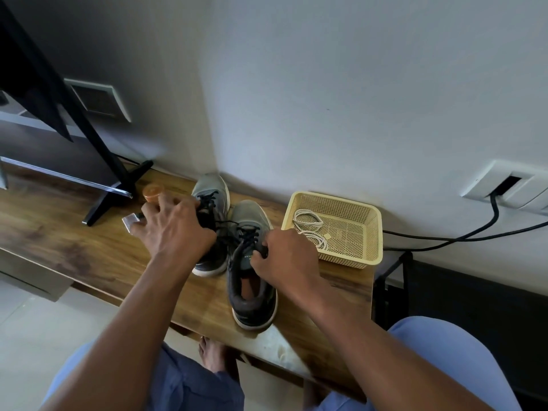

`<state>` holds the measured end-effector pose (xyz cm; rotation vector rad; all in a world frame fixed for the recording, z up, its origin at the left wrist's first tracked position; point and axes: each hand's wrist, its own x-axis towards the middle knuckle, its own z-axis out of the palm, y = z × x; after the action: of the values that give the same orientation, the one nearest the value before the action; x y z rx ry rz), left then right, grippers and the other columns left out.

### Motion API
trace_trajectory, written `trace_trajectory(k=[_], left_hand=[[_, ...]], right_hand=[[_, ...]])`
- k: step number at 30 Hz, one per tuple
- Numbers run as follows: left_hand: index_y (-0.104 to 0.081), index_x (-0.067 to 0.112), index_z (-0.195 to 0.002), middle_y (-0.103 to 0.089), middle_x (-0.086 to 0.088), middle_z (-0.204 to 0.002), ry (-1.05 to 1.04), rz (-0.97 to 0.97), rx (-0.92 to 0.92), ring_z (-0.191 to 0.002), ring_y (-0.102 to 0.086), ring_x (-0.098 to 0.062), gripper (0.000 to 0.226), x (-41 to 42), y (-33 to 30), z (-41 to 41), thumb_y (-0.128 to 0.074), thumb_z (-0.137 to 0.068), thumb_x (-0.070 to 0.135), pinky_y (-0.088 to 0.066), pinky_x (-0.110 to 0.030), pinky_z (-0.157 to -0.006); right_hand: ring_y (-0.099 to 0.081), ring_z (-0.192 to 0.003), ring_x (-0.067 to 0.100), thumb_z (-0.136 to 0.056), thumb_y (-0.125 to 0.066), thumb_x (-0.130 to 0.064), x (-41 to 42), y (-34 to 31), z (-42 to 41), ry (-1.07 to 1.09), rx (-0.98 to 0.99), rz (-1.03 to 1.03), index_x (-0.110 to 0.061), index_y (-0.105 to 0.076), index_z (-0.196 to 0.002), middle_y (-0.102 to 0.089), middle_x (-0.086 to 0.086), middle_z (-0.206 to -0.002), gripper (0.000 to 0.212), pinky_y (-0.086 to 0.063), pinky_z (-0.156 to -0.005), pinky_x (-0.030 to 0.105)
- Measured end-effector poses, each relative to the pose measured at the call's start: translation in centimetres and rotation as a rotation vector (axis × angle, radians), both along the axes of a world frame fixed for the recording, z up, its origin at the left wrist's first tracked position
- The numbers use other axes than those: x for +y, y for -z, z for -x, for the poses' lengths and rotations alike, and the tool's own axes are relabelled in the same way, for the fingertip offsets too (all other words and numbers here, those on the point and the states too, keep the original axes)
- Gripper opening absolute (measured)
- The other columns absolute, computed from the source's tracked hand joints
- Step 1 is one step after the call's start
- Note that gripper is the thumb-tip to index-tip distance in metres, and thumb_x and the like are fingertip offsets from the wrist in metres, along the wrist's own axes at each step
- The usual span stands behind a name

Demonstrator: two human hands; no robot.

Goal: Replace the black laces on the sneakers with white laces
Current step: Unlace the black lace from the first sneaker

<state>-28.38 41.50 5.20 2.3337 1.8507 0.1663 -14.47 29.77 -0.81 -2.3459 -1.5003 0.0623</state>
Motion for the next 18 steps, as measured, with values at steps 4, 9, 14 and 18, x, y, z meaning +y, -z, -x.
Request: trace_trajectory(k=[4, 9, 14, 18], left_hand=[[-0.070, 0.034, -0.116, -0.064, 0.001, -0.124, 0.247, -0.098, -0.286, -0.118, -0.057, -0.029, 0.042, -0.4, 0.1, -0.6, -0.075, -0.076, 0.020, -0.052, -0.041, -0.086], [-0.072, 0.034, -0.071, -0.069, 0.012, -0.072, 0.364, 0.123, -0.155, -0.073, -0.067, -0.013, 0.009, -0.7, 0.8, -0.9, -0.076, -0.073, 0.041, -0.052, -0.028, -0.062], [-0.067, 0.028, -0.069, -0.066, 0.005, -0.075, 0.363, 0.166, -0.085, -0.075, -0.065, -0.021, 0.018, -0.8, 1.4, -1.3, -0.078, -0.070, 0.043, -0.047, -0.029, -0.064], [-0.068, 0.023, -0.066, -0.067, 0.004, -0.070, 0.297, 0.161, -0.136, -0.071, -0.066, -0.020, 0.014, -0.8, 1.4, -1.4, -0.078, -0.072, 0.031, -0.048, -0.028, -0.059]], right_hand=[[-0.062, -0.095, 0.025, -0.085, -0.070, -0.040, 0.3, -0.1, 0.5, -0.069, 0.021, -0.126, -0.026, -0.071, -0.105, -0.063, 0.000, -0.100, 0.024, -0.053, -0.066, 0.035], [-0.054, -0.110, 0.030, -0.082, -0.064, -0.024, 1.4, 0.0, 1.2, -0.144, -0.072, -0.084, -0.019, -0.072, -0.093, -0.059, 0.005, -0.105, 0.015, -0.054, -0.064, 0.039], [-0.054, -0.103, 0.029, -0.078, -0.063, -0.016, 2.1, -0.1, 1.5, -0.130, -0.100, -0.088, -0.019, -0.070, -0.086, -0.059, 0.003, -0.099, 0.011, -0.043, -0.058, 0.033], [-0.060, -0.087, 0.028, -0.075, -0.061, -0.016, 2.3, -0.4, 1.5, -0.117, -0.088, -0.073, -0.022, -0.071, -0.084, -0.059, -0.002, -0.090, 0.014, -0.031, -0.054, 0.031]])
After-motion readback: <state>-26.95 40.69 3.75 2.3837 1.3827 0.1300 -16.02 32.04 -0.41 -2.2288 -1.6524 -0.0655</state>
